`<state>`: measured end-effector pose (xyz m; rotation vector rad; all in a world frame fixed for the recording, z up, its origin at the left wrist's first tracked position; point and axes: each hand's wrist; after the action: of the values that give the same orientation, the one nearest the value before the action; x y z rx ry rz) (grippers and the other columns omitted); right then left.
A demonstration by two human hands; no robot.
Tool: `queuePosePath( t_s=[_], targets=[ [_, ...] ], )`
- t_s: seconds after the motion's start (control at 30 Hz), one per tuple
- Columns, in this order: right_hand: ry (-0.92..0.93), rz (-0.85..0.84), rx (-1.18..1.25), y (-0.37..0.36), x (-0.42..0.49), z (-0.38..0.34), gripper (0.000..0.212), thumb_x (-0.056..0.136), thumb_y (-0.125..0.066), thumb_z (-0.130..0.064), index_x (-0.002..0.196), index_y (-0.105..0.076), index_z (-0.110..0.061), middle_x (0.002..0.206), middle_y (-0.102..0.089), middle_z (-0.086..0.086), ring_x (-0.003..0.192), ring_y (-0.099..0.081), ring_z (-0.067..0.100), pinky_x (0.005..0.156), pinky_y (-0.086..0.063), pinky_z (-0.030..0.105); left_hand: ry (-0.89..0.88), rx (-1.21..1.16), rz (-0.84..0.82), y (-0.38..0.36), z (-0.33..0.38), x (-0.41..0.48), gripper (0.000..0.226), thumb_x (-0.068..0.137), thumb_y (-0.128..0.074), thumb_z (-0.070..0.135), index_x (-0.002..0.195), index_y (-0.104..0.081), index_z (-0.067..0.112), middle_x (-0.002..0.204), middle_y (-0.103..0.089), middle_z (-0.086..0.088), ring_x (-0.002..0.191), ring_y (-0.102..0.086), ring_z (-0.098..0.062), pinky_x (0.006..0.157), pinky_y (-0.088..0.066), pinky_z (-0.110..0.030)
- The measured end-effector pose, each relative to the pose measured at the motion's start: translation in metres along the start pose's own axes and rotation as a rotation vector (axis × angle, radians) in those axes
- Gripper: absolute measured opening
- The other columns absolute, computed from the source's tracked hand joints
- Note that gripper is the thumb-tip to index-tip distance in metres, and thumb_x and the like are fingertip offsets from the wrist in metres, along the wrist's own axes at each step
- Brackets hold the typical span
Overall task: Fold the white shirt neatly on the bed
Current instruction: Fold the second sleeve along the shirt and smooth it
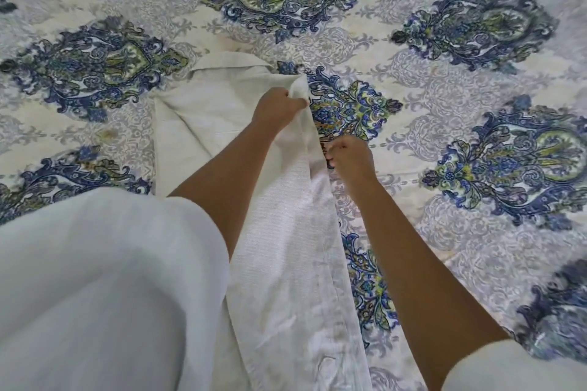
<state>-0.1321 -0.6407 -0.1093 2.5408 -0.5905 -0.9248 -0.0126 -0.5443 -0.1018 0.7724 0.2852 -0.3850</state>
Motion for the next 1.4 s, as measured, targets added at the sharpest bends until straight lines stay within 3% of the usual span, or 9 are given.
queuePosePath(
  t_s=[0.23,0.33,0.47,0.67,0.8,0.9,1.03,1.2,1.4],
  targets=[
    [-0.184,-0.34,-0.245,0.009,-0.003,0.009,0.043,0.087,-0.062,-0.034,0.097,-0.065,0.008,0.097,-0.069,0.017,0.092,-0.067,0.028,0.085,-0.053,0.038,0.036,-0.021,-0.032,0.001,0.02,0.033,0.023,0.084,-0.062,0.024,0.064,-0.053,0.015,0.08,-0.054,-0.01,0.082,-0.054,-0.021,0.05,-0.035,-0.018],
    [-0.171,-0.428,-0.357,0.015,-0.017,0.022,0.039,0.09,-0.057,-0.031,0.109,-0.062,0.003,0.111,-0.065,0.018,0.105,-0.061,0.031,0.092,-0.048,0.039,0.057,-0.09,-0.004,0.003,0.028,0.047,0.015,0.087,-0.059,0.017,0.093,-0.066,0.005,0.106,-0.063,-0.018,0.098,-0.059,-0.025,0.068,-0.047,-0.024],
    [-0.113,-0.325,-0.502,0.013,-0.037,0.034,0.025,0.09,-0.056,-0.028,0.109,-0.063,-0.014,0.119,-0.059,0.004,0.116,-0.049,0.022,0.101,-0.027,0.04,0.025,0.092,0.046,0.003,0.024,0.052,0.033,0.093,-0.046,0.005,0.124,-0.056,0.001,0.126,-0.057,-0.016,0.119,-0.052,-0.03,0.093,-0.043,-0.032],
    [-0.072,-0.248,-0.536,0.01,-0.042,0.037,0.02,0.091,-0.054,-0.027,0.106,-0.064,-0.018,0.111,-0.061,0.0,0.11,-0.051,0.021,0.092,-0.023,0.036,0.019,0.01,0.205,-0.013,0.011,0.062,0.018,0.087,-0.058,0.016,0.097,-0.069,0.006,0.095,-0.069,-0.015,0.093,-0.065,-0.029,0.078,-0.051,-0.032],
    [-0.101,-0.345,-0.467,0.019,-0.041,0.038,0.031,0.091,-0.053,-0.04,0.108,-0.063,-0.016,0.115,-0.061,0.003,0.114,-0.051,0.022,0.099,-0.025,0.039,0.015,-0.04,0.119,-0.004,0.009,0.055,0.033,0.086,-0.063,0.035,0.077,-0.059,0.004,0.059,-0.046,-0.004,0.067,-0.048,-0.02,0.054,-0.035,-0.027],
    [-0.13,-0.305,-0.409,0.021,-0.043,0.042,0.025,0.09,-0.057,-0.036,0.102,-0.066,-0.017,0.11,-0.064,0.003,0.11,-0.055,0.023,0.099,-0.026,0.04,0.037,0.097,0.029,-0.002,0.003,0.049,0.032,0.086,-0.063,0.023,0.106,-0.062,-0.002,0.079,-0.058,-0.012,0.07,-0.056,-0.022,0.051,-0.037,-0.023],
    [-0.086,-0.211,-0.527,0.014,-0.051,0.046,0.018,0.092,-0.052,-0.026,0.102,-0.065,-0.018,0.106,-0.061,-0.001,0.11,-0.051,0.022,0.094,-0.024,0.037,0.073,0.099,0.078,-0.001,0.003,0.046,0.035,0.093,-0.053,0.016,0.118,-0.058,-0.008,0.117,-0.06,-0.023,0.112,-0.056,-0.033,0.072,-0.042,-0.026],
    [-0.101,-0.204,-0.526,0.012,-0.051,0.046,0.013,0.091,-0.052,-0.027,0.095,-0.062,-0.019,0.086,-0.054,-0.004,0.105,-0.053,0.021,0.097,-0.024,0.037,0.117,0.08,0.051,-0.002,0.005,0.05,0.04,0.085,-0.063,0.02,0.117,-0.059,-0.004,0.122,-0.061,-0.02,0.114,-0.057,-0.033,0.058,-0.037,-0.018],
    [-0.038,-0.13,-0.433,0.01,-0.044,0.04,0.021,0.093,-0.05,-0.034,0.098,-0.061,-0.017,0.103,-0.064,0.0,0.105,-0.055,0.022,0.096,-0.025,0.038,0.069,0.283,0.046,0.009,0.02,0.055,0.032,0.088,-0.056,0.009,0.117,-0.059,-0.003,0.122,-0.06,-0.018,0.114,-0.056,-0.031,0.088,-0.046,-0.033]
  ],
)
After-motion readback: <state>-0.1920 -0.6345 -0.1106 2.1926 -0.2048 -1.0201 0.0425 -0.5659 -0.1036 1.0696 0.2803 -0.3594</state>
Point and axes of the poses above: each hand's wrist, its own x-axis towards the middle knuckle, its own y-axis out of the back of the hand, z = x × y
